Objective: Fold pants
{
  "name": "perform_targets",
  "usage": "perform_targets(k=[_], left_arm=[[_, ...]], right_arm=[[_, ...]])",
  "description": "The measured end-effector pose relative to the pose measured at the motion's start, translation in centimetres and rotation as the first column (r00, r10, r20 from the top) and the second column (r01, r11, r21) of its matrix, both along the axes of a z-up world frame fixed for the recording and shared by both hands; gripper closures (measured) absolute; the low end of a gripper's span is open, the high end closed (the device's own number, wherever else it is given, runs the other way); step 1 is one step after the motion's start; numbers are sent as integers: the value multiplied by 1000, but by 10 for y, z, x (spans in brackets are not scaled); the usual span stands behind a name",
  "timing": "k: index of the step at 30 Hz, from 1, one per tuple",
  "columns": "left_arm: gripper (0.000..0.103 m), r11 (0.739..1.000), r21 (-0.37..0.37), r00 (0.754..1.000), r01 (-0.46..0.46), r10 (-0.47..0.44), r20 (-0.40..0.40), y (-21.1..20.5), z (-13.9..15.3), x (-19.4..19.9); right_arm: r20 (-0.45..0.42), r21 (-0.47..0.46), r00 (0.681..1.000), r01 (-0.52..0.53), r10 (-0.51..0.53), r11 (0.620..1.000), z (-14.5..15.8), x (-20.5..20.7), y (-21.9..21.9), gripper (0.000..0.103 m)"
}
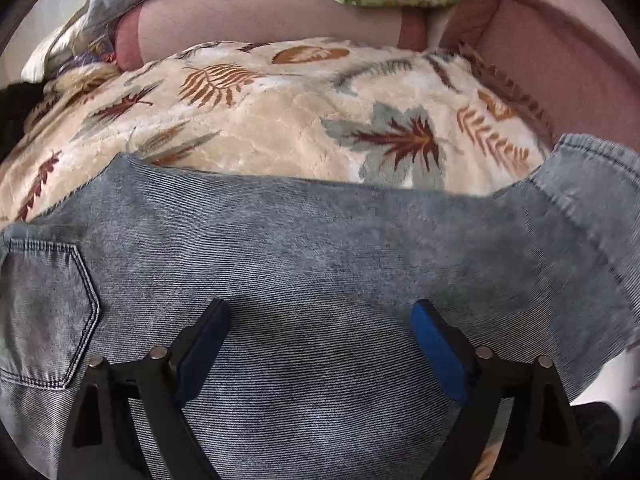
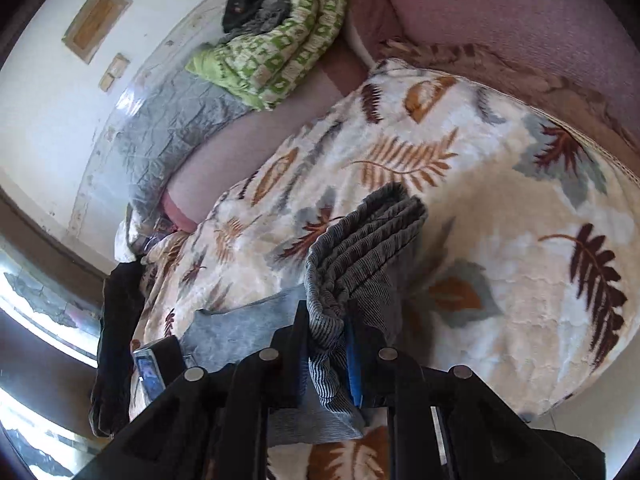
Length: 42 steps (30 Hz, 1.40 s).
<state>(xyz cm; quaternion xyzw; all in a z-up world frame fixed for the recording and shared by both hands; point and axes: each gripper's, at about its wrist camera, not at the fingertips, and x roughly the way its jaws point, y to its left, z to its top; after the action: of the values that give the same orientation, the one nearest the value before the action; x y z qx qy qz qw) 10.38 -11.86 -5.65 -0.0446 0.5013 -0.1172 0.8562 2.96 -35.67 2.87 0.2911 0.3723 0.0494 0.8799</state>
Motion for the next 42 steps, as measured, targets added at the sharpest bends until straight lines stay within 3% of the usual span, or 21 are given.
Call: perform_targets(k=[2, 4, 8, 11, 15, 18, 24, 26, 28, 31, 36, 42], left_arm=[[18, 991, -103, 997, -81, 82, 13, 34, 14, -1], [18, 974, -145, 982, -173, 182, 48, 73, 28, -8], [18, 935, -171, 942, -312, 328, 77, 146, 40, -20], [18, 916, -155, 918, -371, 387, 88, 184, 42, -29], [18, 909, -148, 912, -389, 402, 76, 210, 41, -36], [18, 916, -140, 918, -375, 388, 82, 205, 43, -34], [18, 944, -154, 947, -291, 307, 95, 170, 58, -29], [18, 948, -163, 952, -273, 291, 98, 162, 63, -30], [18, 953, -161, 956, -255, 274, 107, 154, 67, -30], [18, 959, -141, 960, -245, 260, 99, 147, 65, -30], [18, 949, -178, 965, -261, 259, -36, 151, 39, -43], [23, 918, -312, 960, -243, 183, -210, 143, 20, -60]], right_arm=[[21, -14, 997, -68, 68, 998, 6, 6, 34, 86], [36, -32, 989, -142, 143, 989, 6, 8, 70, 86], [27, -72, 956, -288, 291, 955, -10, 13, 145, 86], [-32, -71, 929, -369, 368, 927, -42, 17, 190, 86], [-135, -41, 897, -429, 420, 902, -96, 21, 220, 86], [-124, -7, 894, -434, 430, 901, -104, 17, 216, 86], [-118, 164, 881, -438, 459, 884, -112, 25, 192, 81], [-95, 255, 873, -442, 478, 860, -110, 15, 178, 67], [-62, 307, 878, -436, 475, 846, -104, 1, 162, 39], [-23, 292, 887, -436, 462, 851, -94, -20, 137, 35], [-26, 286, 928, -349, 372, 892, -93, -39, 89, 35], [-38, 380, 949, -275, 312, 883, -111, -42, 64, 35]])
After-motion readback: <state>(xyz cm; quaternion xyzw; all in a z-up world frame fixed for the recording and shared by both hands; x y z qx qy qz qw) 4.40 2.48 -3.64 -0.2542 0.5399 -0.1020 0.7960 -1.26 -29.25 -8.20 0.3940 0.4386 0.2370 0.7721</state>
